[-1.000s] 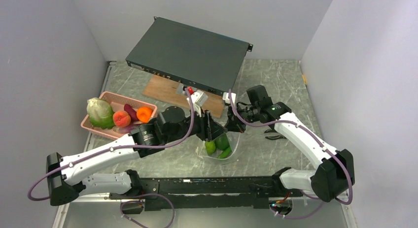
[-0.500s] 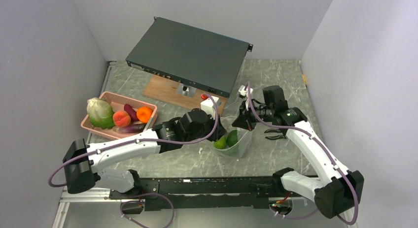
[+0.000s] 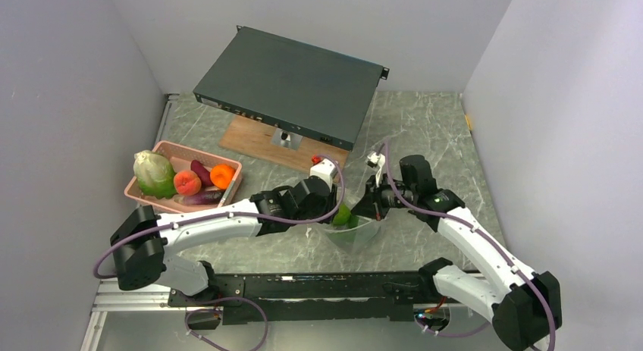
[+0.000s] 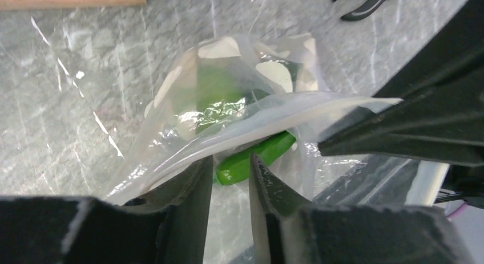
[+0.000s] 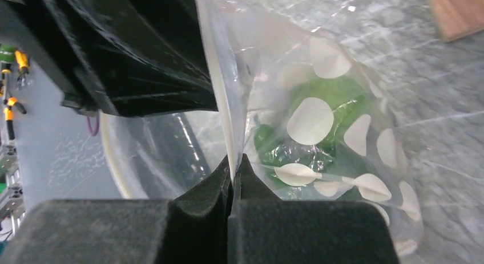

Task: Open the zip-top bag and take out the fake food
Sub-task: Pick up the fake vegetable from the zipper food storage bag.

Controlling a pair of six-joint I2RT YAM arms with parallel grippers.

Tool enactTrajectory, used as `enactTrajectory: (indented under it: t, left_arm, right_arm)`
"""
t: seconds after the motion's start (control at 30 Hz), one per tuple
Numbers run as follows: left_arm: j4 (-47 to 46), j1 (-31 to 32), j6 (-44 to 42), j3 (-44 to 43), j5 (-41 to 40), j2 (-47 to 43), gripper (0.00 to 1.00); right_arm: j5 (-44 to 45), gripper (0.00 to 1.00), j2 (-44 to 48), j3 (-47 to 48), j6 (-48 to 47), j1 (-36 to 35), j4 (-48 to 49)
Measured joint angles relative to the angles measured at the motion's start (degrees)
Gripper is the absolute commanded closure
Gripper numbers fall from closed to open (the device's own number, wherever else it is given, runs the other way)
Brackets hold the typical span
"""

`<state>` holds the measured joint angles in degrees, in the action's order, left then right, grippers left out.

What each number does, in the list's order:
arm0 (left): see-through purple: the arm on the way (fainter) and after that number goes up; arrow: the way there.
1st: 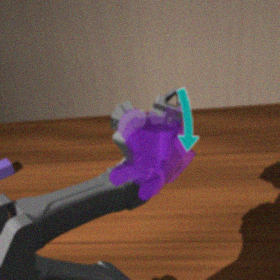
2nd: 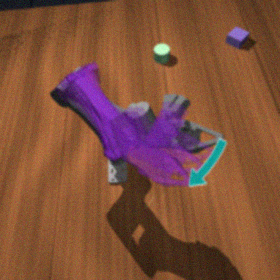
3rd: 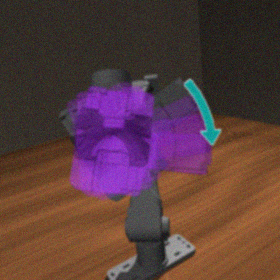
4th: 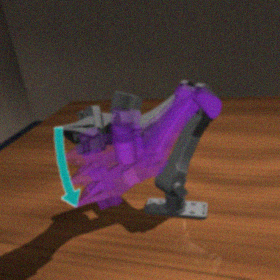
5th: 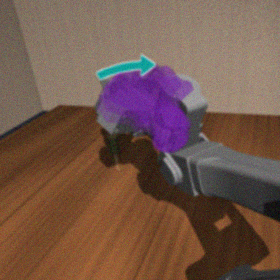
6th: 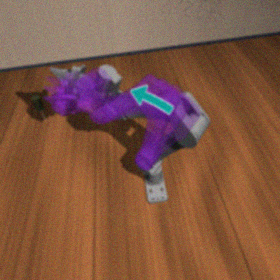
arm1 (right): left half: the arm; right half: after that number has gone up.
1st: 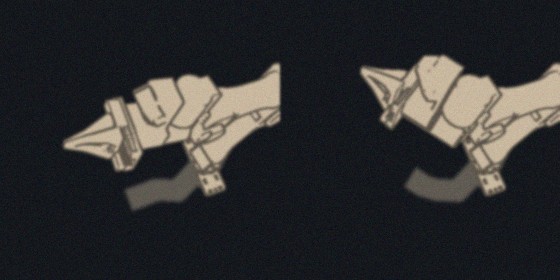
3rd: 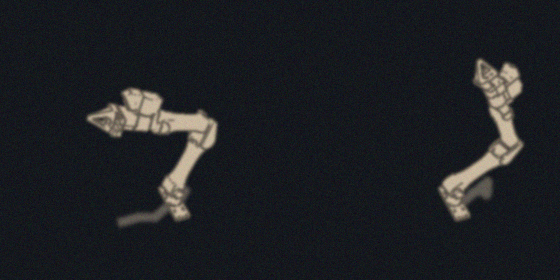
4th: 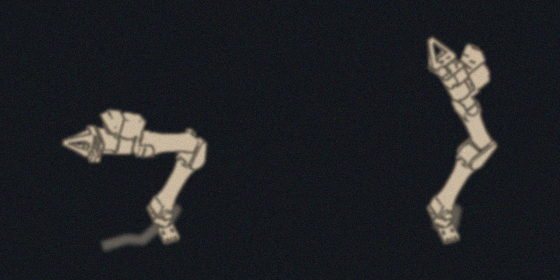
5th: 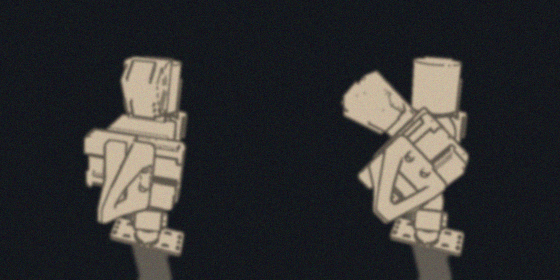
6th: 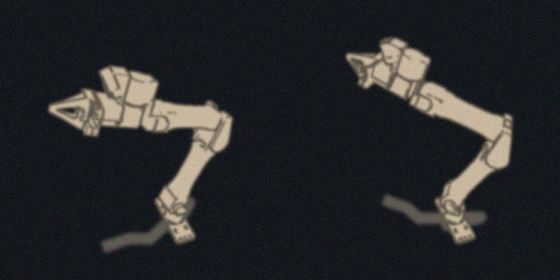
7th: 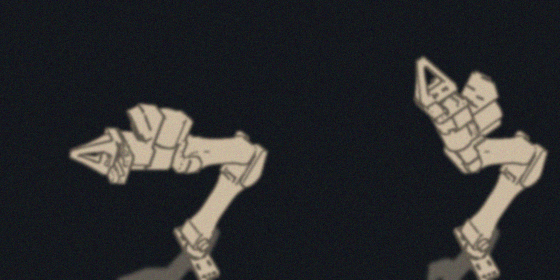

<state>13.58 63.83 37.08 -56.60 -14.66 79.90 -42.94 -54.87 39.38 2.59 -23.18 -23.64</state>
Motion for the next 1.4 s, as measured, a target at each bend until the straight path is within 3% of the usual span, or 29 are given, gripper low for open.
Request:
enactTrajectory:
  t: [0.27,0.57,0.93,1.4]
  left_arm:
    - [-5.5,0.0,-0.4,9.4,3.1,-1.0,0.49]
    - [-16.2,0.0,-6.3,10.3,13.7,2.7,0.56]
    - [-20.1,0.0,-13.8,12.5,21.4,1.8,0.48]
    - [-21.4,0.2,-23.3,12.5,26.4,8.2,0.45]
  right_arm:
    - [0.5,1.0,-1.8,-3.0,4.0,-3.3,6.1]
    - [1.6,1.0,-2.5,-3.1,5.6,-3.2,8.3]
    - [-2.3,1.0,-2.4,-3.1,5.1,-0.3,8.7]
    - [-5.6,1.0,-2.4,-3.1,-0.5,1.8,6.7]
